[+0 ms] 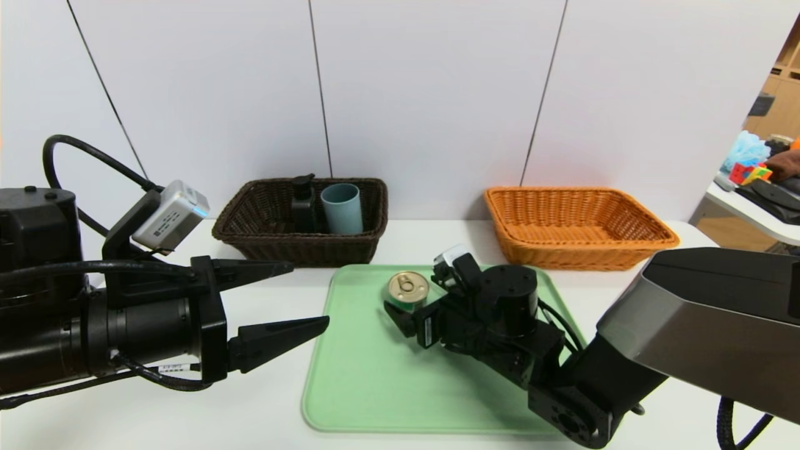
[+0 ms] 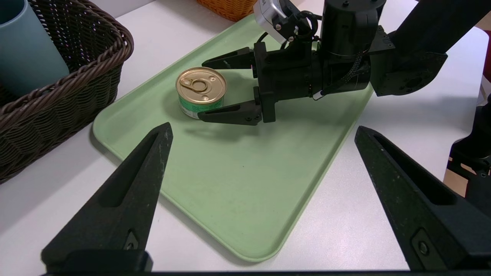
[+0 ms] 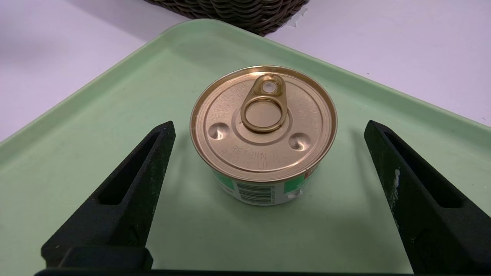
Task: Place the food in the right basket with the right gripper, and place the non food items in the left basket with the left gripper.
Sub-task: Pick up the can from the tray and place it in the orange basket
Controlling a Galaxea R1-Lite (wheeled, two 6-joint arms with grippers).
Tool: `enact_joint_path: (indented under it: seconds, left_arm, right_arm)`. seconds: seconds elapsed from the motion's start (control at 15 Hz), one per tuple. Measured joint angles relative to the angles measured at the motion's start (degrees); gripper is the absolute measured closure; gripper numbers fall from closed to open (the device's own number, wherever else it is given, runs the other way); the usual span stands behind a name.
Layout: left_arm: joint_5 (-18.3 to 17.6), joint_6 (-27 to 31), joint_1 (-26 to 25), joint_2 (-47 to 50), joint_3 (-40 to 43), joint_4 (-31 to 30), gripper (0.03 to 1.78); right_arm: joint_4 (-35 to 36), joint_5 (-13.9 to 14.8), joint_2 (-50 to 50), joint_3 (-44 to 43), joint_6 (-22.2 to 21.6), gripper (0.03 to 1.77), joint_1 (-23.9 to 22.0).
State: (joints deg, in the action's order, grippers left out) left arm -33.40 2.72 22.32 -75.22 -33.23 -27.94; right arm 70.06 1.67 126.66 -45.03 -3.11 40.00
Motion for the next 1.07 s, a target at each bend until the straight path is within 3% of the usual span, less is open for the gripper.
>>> enact_joint_path:
  seconds: [1.07]
  left_arm:
    - [0.1, 0.0, 0.0, -1.1, -0.1, -0.2, 0.12]
  right_arm:
    - [-2.5, 0.1, 2.3, -3.3, 0.0, 0.10, -0.3]
